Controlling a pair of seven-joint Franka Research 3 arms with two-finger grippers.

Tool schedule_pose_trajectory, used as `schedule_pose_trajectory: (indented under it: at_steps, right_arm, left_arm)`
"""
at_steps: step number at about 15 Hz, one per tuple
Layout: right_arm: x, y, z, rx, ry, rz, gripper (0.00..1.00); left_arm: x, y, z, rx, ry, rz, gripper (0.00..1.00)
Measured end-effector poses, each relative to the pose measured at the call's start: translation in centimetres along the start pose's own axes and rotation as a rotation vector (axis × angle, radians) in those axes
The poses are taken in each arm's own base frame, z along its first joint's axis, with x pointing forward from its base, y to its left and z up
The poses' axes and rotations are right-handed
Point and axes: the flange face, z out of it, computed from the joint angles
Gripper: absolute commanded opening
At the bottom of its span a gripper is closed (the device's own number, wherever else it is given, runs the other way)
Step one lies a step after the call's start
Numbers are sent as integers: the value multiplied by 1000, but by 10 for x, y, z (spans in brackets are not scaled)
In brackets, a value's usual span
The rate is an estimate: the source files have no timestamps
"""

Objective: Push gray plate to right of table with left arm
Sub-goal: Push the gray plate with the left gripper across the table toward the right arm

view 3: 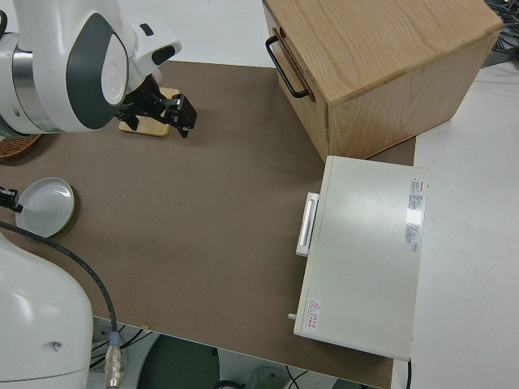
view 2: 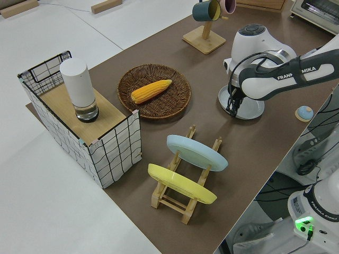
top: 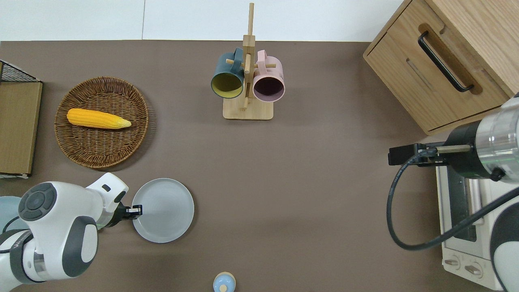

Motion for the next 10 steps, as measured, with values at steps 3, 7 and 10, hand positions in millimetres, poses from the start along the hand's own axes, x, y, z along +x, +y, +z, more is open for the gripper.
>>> schedule_pose_trajectory:
  at_steps: [3,7,10]
  right_arm:
    - [0,0,0,0,0,0,996]
    - [0,0,0,0,0,0,996]
    - [0,0,0,0,0,0,996]
  left_arm:
    - [-11,32,3,2,0,-24,0]
    - [-28,75,6,-19,6,-47,0]
    - [-36,94,7,-25,16,-56,0]
